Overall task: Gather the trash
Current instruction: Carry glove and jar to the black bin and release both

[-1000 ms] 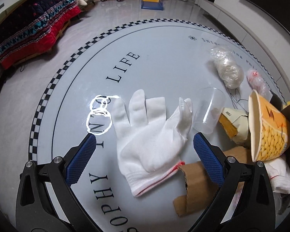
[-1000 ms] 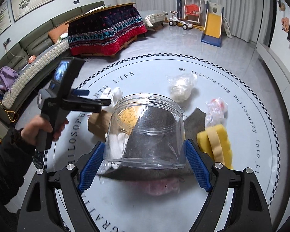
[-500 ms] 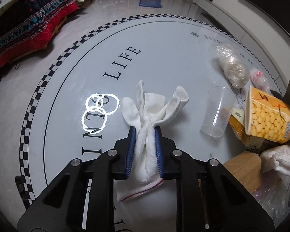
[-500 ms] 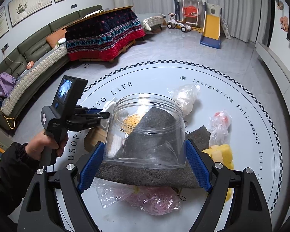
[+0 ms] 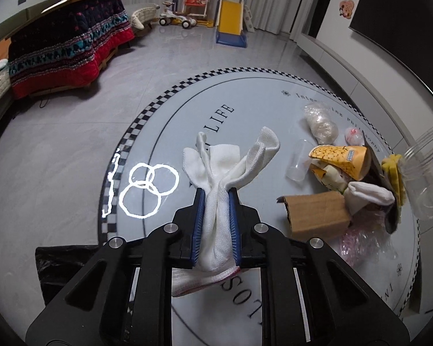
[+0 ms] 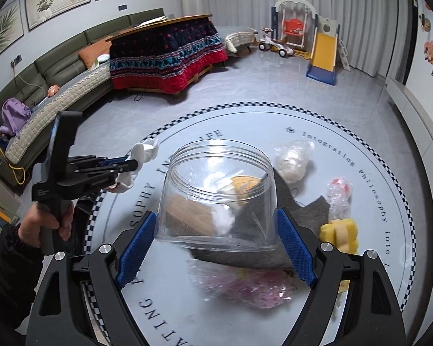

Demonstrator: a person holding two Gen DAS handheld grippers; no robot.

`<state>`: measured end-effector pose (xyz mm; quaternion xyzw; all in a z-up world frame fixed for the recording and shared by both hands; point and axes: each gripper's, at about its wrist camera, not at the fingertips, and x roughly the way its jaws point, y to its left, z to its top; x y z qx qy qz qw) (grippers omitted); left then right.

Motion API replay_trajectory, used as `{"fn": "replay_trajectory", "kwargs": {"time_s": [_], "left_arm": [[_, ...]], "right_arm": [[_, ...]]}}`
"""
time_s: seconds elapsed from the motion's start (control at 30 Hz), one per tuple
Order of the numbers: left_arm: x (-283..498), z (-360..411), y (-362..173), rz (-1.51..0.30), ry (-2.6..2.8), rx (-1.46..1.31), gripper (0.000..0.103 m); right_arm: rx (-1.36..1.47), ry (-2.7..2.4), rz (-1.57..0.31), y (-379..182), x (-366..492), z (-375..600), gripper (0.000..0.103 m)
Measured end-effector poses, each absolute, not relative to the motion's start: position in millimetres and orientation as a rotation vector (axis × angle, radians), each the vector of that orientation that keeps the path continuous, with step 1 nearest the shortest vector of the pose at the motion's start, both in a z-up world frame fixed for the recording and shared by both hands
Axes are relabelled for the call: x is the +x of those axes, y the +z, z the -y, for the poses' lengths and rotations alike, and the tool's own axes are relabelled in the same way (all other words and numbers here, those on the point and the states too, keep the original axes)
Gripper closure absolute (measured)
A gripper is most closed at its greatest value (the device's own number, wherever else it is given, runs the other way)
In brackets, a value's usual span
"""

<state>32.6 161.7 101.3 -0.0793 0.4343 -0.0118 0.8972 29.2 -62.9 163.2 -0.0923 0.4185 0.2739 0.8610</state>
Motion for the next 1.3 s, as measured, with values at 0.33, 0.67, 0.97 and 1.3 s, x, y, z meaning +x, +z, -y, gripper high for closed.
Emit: {"fn": "replay_trajectory", "kwargs": {"time_s": [0.33,0.67,0.97,1.3], "left_arm": [[-77.9,-222.9,123.2,-0.843,0.06,-0.211,0.086],[-177.1,-299.5,112.4,-0.834,0.249,-0.304,0.086],[-231.5,-354.8,78.3,-0.883,0.398,-0.399,0.086],[-241.7,-380.2,42.2,-0.967,0.57,-0.408,0.006]], "right_arm": [[-0.256,0.721,-0.897,159.0,-15.7,-26.7,0.019],[-0.325,0.924,-0.961,130.8,-66.5,-141.3,0.019],[-0.35,1.066,-1.088,88.7,-92.7,-230.6,0.019],[-0.35,1.08,-1.154,61.9,-92.1,-274.1,0.017]]}}
